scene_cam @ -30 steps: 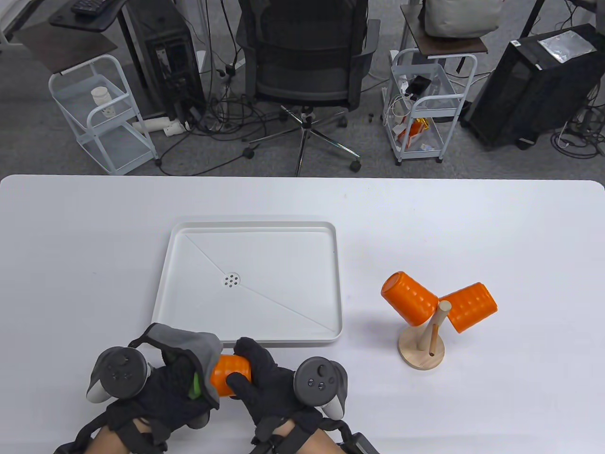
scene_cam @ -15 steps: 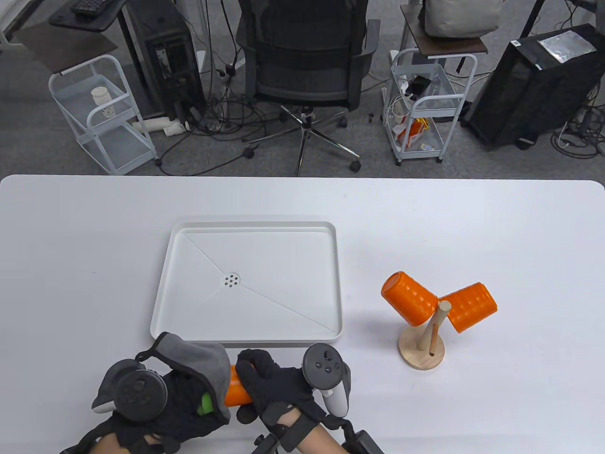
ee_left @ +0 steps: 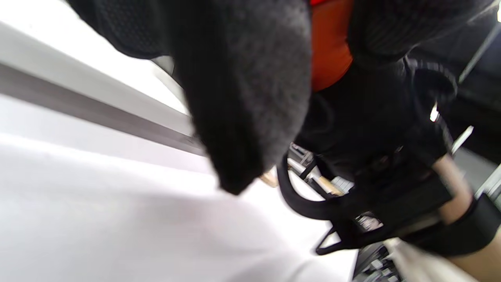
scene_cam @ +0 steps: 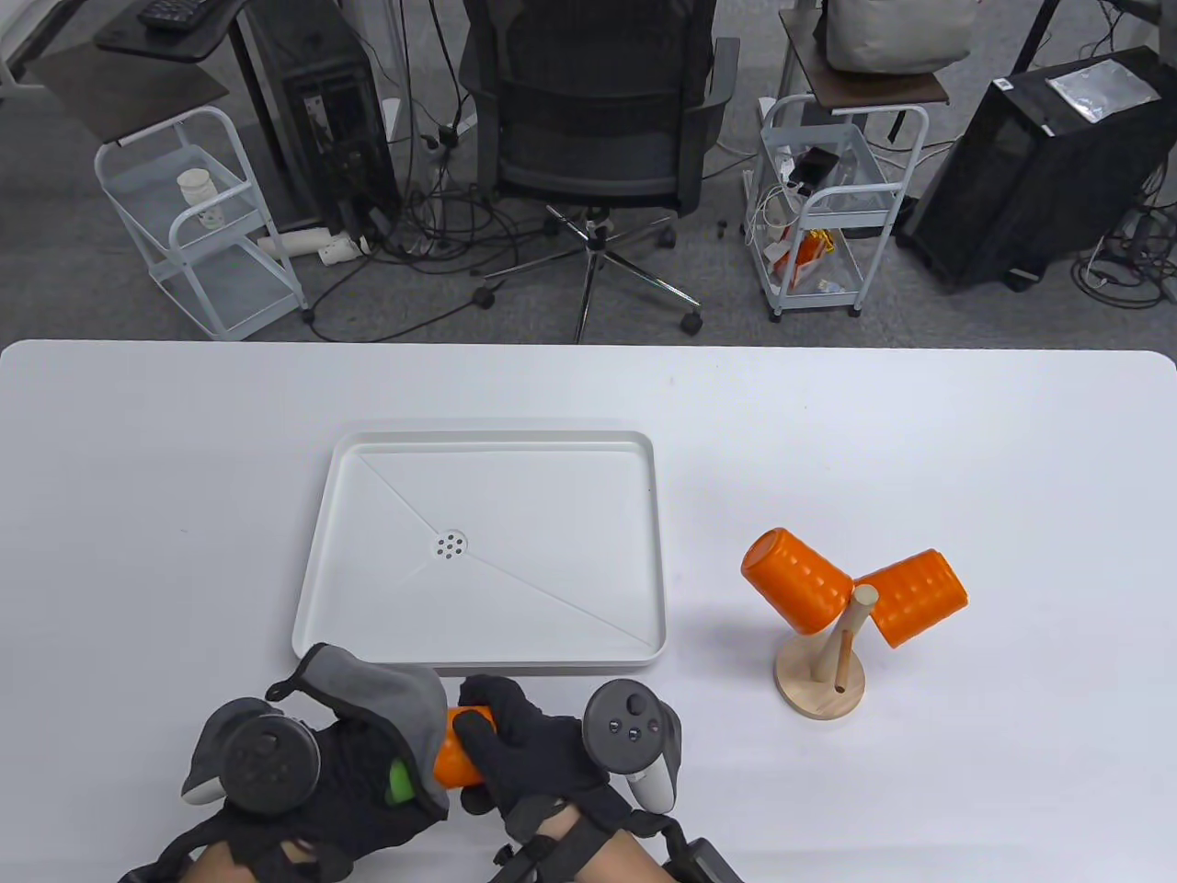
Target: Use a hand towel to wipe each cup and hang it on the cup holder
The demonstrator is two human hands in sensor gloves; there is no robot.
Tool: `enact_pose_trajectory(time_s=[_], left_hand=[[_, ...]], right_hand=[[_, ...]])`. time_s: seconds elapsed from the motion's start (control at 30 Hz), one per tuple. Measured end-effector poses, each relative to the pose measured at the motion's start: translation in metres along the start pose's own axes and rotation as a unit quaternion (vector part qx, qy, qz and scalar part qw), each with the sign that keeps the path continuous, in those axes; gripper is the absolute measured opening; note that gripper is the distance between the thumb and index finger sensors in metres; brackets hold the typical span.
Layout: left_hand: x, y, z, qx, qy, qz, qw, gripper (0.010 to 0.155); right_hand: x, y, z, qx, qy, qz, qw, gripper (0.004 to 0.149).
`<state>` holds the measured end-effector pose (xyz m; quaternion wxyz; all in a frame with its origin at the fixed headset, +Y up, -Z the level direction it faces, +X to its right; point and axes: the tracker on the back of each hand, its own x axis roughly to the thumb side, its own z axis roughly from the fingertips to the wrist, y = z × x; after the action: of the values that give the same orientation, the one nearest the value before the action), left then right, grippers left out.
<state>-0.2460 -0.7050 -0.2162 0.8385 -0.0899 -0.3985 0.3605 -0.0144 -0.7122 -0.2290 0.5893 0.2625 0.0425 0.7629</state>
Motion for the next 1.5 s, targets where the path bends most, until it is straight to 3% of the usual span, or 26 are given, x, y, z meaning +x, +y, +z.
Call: enact_pose_trajectory(time_s=[0.23,0.5,0.67,0.87,1.1,1.33,1.5], left_hand=[[-0.022,-0.003,-0.002,0.002,0.010,0.168,0.986,0.086],[-0.035,-0.011,-0.003,-0.003,0.017,0.283,0.959,0.086],[-0.031,-0.009,-0.002,-0.003,0.017,0.253,0.967,0.086],[-0.014,-0.002,-0.001,-0.003,0.016,0.120,0.993,0.087],[0.006,0.000,0.001,-0.009,0.005,-0.030,1.000,0.087],[0.015,-0.003,0.001,-0.014,-0.003,-0.091,0.996,0.088],[0.009,-0.003,0.000,-0.006,0.001,-0.053,0.999,0.087]], right_hand=[[0.013,0.006,0.002,0.002,-0.091,0.083,0.992,0.072],[0.020,0.011,0.003,0.019,-0.143,0.135,0.980,0.071],[0.019,0.010,0.003,0.015,-0.125,0.126,0.984,0.072],[0.010,0.006,0.001,0.008,-0.058,0.067,0.996,0.074],[-0.001,0.002,0.000,0.018,0.023,-0.007,1.000,0.076],[-0.007,0.000,0.000,0.026,0.070,-0.042,0.996,0.077],[-0.007,0.000,0.000,0.017,0.047,-0.026,0.998,0.078]])
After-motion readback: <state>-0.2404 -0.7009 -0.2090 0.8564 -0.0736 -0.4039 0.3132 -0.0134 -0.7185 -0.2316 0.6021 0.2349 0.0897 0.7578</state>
